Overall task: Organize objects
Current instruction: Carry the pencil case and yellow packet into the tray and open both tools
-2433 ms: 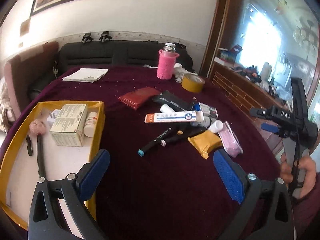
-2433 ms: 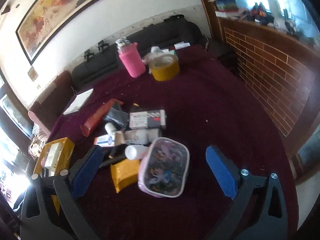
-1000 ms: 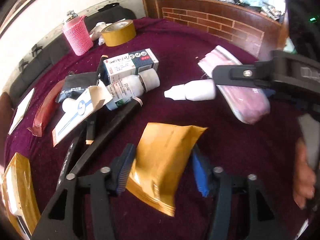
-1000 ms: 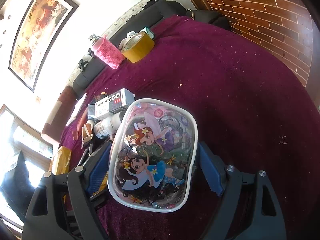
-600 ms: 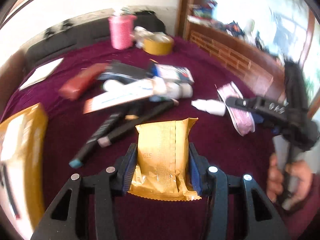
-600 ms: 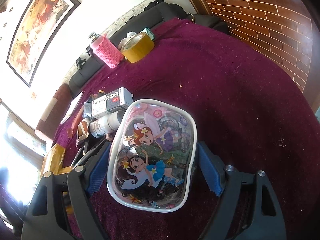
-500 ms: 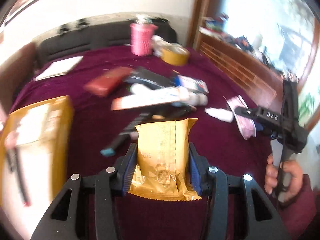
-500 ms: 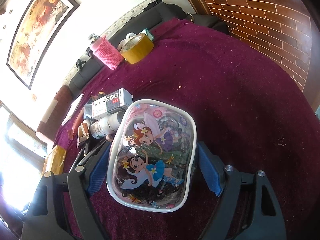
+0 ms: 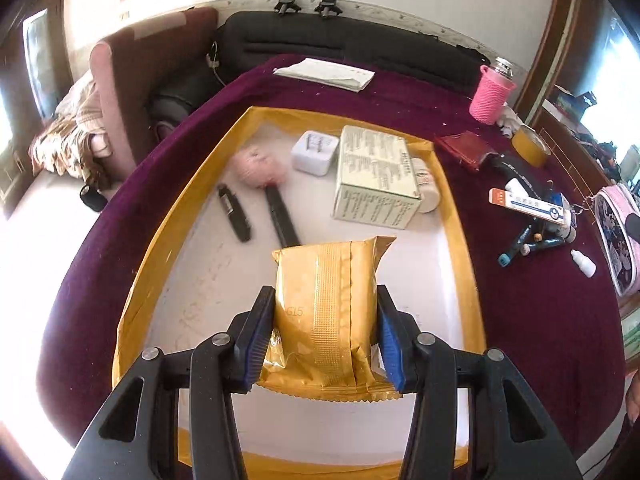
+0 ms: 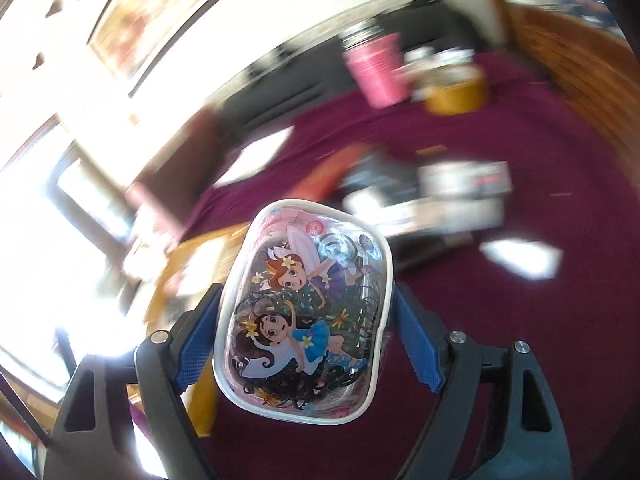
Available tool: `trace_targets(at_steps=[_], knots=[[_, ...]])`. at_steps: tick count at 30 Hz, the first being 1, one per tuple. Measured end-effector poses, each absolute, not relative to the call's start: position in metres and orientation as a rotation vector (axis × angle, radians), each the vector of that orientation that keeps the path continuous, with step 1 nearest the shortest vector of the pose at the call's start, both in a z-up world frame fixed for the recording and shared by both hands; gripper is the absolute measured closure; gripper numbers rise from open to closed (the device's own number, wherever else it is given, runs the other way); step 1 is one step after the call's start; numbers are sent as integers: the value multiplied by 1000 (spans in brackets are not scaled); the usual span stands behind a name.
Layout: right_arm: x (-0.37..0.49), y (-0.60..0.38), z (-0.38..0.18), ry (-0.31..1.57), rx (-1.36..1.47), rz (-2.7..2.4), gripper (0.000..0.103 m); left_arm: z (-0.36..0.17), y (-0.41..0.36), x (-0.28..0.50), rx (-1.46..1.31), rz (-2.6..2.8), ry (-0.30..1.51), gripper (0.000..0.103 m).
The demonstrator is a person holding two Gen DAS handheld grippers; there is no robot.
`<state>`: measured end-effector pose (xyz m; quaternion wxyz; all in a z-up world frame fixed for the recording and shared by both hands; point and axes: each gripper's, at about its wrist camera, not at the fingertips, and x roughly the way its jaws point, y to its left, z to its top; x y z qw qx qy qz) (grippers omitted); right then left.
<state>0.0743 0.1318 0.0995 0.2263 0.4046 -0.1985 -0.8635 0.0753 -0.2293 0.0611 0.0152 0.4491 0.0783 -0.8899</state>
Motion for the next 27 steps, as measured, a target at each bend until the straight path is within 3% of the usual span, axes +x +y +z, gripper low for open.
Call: trace_targets(at_steps=[12, 15, 20, 27], knots=[[50, -75, 46, -194, 1363, -2137, 21, 31, -279, 39, 1475, -2622, 178, 60], [37, -91, 30, -101, 1402, -2194, 21, 30, -277, 34, 1487, -2628, 184, 55], [29, -96, 29, -118, 1389, -2238, 20, 36, -284, 47, 1443, -2682, 281, 36], [26, -95, 38, -141, 1359, -2209, 19, 54, -292, 59, 1387, -2701, 377, 36]])
